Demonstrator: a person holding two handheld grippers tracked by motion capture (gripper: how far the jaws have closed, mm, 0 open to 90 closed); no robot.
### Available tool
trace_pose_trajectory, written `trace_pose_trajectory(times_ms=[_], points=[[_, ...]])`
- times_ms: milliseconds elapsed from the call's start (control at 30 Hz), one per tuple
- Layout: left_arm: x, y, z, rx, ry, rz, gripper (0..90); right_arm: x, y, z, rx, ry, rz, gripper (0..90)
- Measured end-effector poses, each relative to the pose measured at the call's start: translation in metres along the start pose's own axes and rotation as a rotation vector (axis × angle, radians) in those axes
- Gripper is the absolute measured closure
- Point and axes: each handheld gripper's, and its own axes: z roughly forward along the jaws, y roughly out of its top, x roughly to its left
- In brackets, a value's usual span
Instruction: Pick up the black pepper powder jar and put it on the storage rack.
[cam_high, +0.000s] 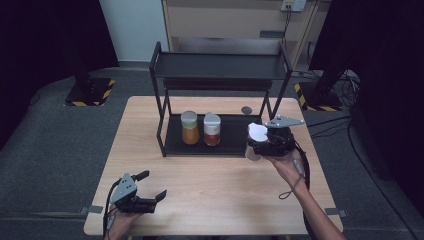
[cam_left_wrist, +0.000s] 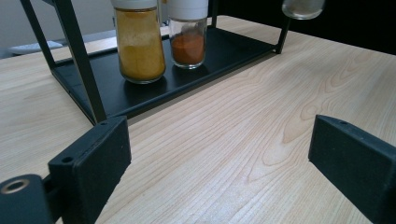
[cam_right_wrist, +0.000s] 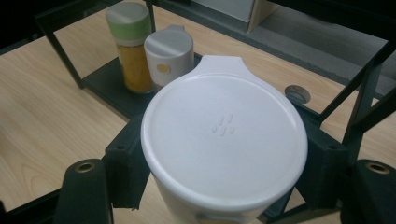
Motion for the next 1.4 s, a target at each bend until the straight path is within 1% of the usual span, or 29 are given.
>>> trace_pose_trajectory(times_ms=[133, 400, 433, 500, 633, 800, 1000, 1067, 1200, 1400], points=[[0.0, 0.0, 0.0, -0.001, -0.001, -0.001, 5.3, 0.002, 0.006, 0.012, -0.001, -0.007, 0.0, 31.4], [0.0, 0.0, 0.0, -0.002, -0.002, 0.0, 5.3, 0.006, 0.016, 0.038, -0.002, -0.028, 0.018, 31.5], [0.0, 0.0, 0.0, -0.002, -0.002, 0.0, 5.3, 0.006, 0.016, 0.038, -0.002, -0.028, 0.018, 31.5], [0.0, 0.0, 0.0, -0.001, -0.003, 0.0, 5.3, 0.007, 0.019, 0.048, 0.0, -0.042, 0.018, 31.4], [0.001, -0.001, 0.0, -0.004, -0.003, -0.003, 5.3, 0.007, 0.021, 0.059, 0.001, -0.054, 0.016, 31.4], [0.001, -0.001, 0.0, -0.003, -0.004, -0.003, 5.3, 0.005, 0.021, 0.075, 0.005, -0.069, 0.037, 31.4], [0.001, 0.0, 0.0, -0.002, -0.003, -0.005, 5.3, 0.003, 0.016, 0.094, -0.001, -0.094, 0.046, 31.4], [0.001, 0.0, -0.001, -0.002, -0.003, -0.004, 5.3, 0.002, 0.014, 0.1, -0.003, -0.103, 0.056, 31.4], [0.002, -0.001, 0.0, -0.002, -0.003, -0.007, 5.3, -0.001, 0.012, 0.112, 0.003, -0.115, 0.062, 31.4], [0.002, -0.001, 0.0, -0.002, -0.003, -0.008, 5.3, -0.002, 0.008, 0.125, 0.014, -0.119, 0.073, 31.4]])
